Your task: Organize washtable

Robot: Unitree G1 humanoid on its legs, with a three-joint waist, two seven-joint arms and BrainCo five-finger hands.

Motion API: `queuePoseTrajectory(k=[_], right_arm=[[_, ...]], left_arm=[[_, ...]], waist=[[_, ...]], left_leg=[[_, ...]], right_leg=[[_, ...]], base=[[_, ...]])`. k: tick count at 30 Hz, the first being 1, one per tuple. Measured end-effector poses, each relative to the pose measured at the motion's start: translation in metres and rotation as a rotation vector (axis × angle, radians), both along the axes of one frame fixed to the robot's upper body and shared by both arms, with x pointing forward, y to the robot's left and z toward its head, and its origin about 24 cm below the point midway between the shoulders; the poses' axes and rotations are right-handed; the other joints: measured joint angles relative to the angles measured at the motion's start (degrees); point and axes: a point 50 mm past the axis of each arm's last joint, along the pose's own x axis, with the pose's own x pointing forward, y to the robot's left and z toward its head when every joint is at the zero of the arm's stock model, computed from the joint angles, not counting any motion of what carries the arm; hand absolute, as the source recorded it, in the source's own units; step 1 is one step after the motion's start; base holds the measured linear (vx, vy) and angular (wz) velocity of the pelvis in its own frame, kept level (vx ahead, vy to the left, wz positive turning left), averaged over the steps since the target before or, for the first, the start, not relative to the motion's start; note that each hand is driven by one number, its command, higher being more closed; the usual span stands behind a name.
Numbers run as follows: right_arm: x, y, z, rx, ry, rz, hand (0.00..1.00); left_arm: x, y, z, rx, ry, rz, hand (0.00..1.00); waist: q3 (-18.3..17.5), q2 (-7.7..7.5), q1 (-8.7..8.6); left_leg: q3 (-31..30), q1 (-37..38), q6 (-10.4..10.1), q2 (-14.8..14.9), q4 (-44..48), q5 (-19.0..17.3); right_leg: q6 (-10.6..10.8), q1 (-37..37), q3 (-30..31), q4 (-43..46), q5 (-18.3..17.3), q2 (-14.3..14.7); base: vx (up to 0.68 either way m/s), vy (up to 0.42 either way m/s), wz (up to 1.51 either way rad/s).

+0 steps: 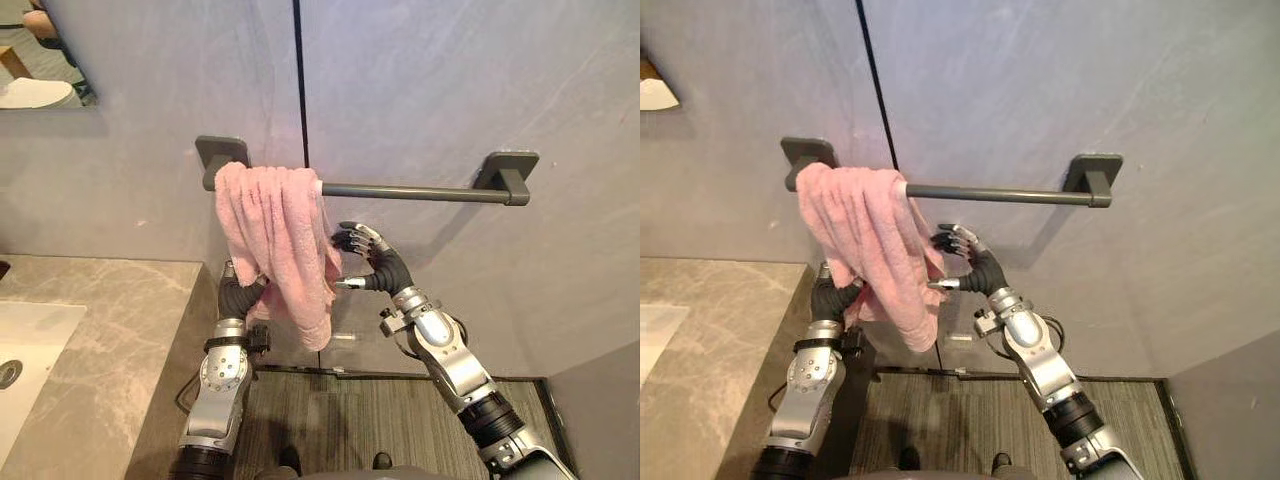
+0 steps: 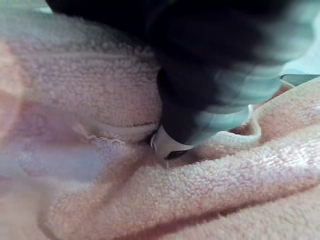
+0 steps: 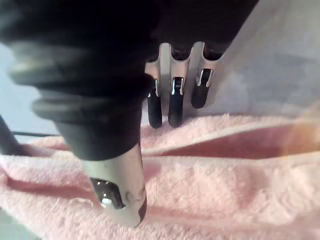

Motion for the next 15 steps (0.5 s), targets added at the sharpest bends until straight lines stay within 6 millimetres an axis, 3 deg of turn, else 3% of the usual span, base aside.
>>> queuePoseTrajectory(k=[4,5,15], right_arm=[[0.005,0.010,-0.002,0.017,0.022,0.023,0.00],[0.006,0.013,-0.002,0.021,0.030,0.029,1.00],[0.011,0.024,0.006,0.016,0.004,0.071,1.00]], left_arm=[[-0.003,0.001,-0.004,-0.004,0.016,0.001,1.00],[-0.003,0.001,-0.004,-0.005,0.018,0.002,1.00],[-0.003,-0.006,-0.006,-0.006,0.024,-0.028,1.00]], waist=[[-0.2,-0.34,0.19],[-0.3,-0.47,0.23],[-0.4,-0.69,0.51]], left_leg=[[-0.4,-0.2,-0.2,0.3,0.0,0.2],[-0.5,-0.3,-0.2,0.4,0.0,0.2],[-0.6,-0.6,-0.3,0.5,0.0,0.2]], right_leg=[[-0.1,0.0,-0.2,0.0,0.0,0.3],[-0.1,0.0,-0.3,0.0,0.0,0.4],[-0.1,-0.2,-0.3,0.0,0.0,0.5]], base=[[-0.03,-0.018,0.05],[0.00,0.000,0.00],[0.00,0.000,0.00]])
